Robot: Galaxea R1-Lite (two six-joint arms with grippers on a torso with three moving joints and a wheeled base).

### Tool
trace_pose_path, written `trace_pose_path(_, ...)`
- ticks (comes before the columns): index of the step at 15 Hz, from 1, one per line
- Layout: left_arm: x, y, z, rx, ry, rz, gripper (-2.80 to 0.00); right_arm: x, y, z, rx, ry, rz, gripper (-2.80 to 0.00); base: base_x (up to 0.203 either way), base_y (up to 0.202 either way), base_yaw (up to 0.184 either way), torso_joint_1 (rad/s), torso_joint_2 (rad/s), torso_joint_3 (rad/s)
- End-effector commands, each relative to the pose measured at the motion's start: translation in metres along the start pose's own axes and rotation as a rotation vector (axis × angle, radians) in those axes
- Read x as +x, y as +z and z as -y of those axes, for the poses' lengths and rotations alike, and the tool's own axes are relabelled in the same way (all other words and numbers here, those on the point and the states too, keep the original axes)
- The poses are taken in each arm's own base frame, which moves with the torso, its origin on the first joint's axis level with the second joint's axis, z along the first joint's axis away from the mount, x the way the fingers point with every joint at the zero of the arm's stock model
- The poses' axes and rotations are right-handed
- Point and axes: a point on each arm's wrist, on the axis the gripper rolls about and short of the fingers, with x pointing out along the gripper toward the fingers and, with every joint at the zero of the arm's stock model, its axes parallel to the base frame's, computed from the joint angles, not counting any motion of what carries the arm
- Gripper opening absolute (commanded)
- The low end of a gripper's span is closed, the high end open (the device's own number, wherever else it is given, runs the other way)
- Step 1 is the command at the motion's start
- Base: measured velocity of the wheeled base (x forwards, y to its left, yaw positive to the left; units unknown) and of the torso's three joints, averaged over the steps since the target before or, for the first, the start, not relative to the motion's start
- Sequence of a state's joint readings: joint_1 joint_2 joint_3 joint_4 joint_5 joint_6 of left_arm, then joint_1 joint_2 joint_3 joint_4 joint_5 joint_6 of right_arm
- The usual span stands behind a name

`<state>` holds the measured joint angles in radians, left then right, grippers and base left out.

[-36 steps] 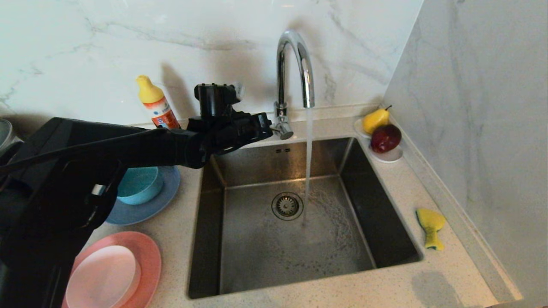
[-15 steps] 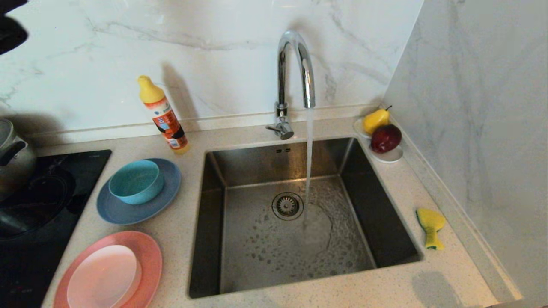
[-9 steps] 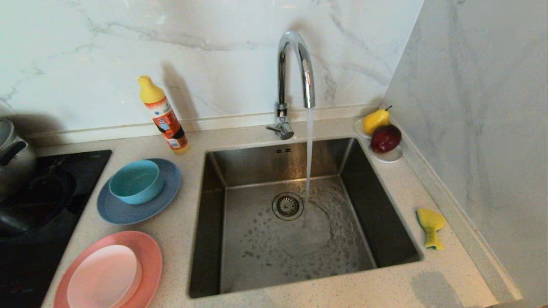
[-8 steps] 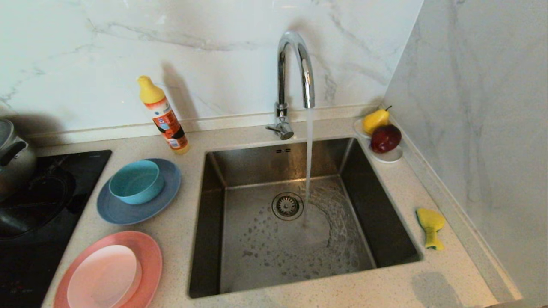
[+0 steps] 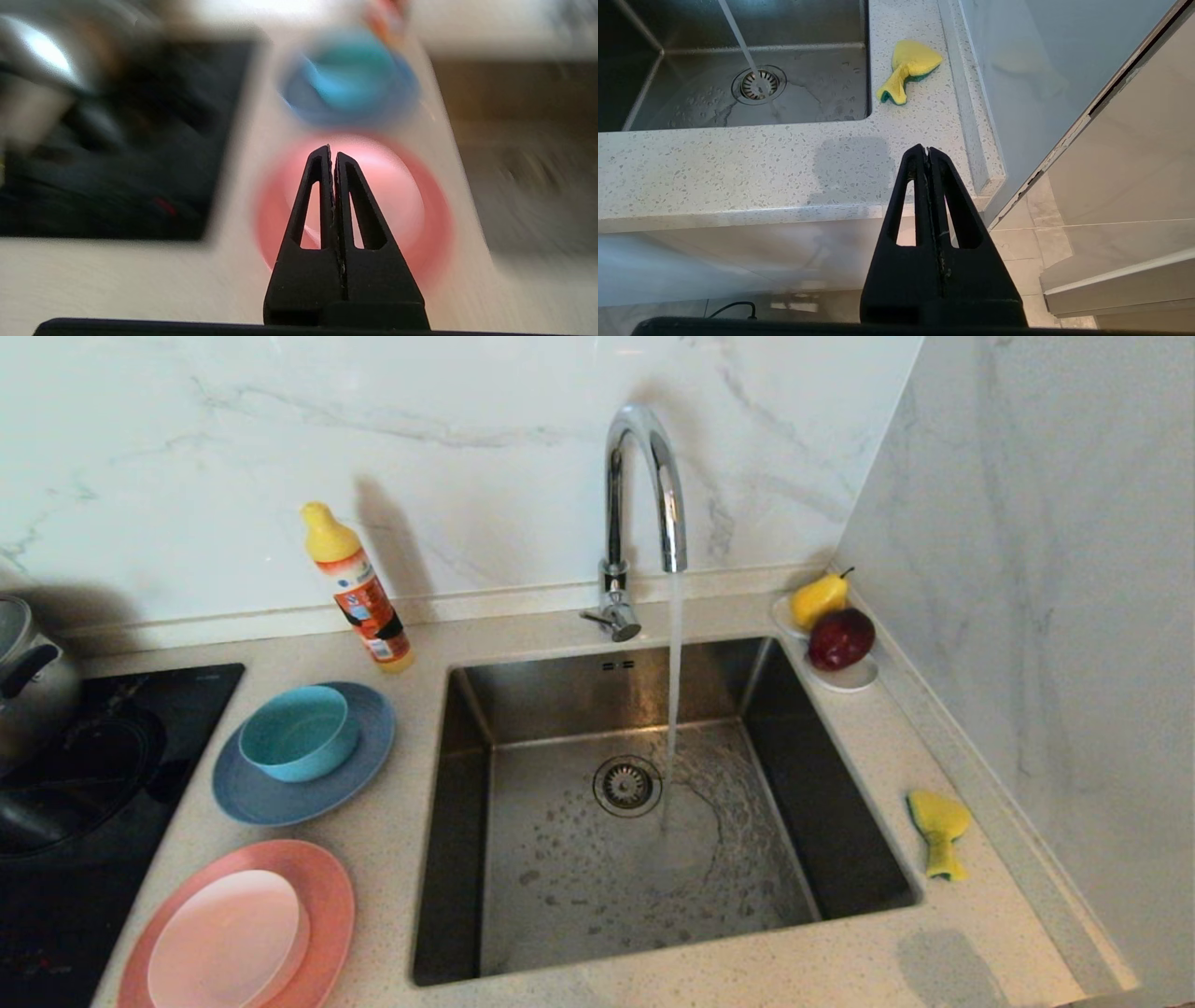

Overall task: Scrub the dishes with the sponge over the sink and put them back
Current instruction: Pick up a bowl and the sponge

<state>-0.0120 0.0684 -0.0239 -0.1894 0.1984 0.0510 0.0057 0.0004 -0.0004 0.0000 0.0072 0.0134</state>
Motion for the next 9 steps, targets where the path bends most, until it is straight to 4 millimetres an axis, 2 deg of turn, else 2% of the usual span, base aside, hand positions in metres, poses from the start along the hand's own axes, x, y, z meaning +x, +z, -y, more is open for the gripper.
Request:
trace_pose_path(1,-0.0058,-0.0195,0.0047,0.003,-0.200,-0.043,-2.80,0.0000,-0.0001,0.0000,0.000,0.001,0.000,-2.80,0.000,0.000,0.000,0.000,0.00,0.000)
trace_pose_path(3,-0.0062,-0.0287,0.0054,0.001,-0.213,-0.125,-2.80,-0.0001,0.0003,0.0000,0.000,0.002,0.001,-2.80,0.000,0.000,0.000,0.000,0.00,0.000)
trace_pose_path(9,-0.0061,-0.0291,0.0052,-0.018,-0.203,-0.130,-2.80,0.0000,-0.0001,0.0000,0.000,0.001,0.000,-2.80,0.000,0.000,0.000,0.000,0.00,0.000)
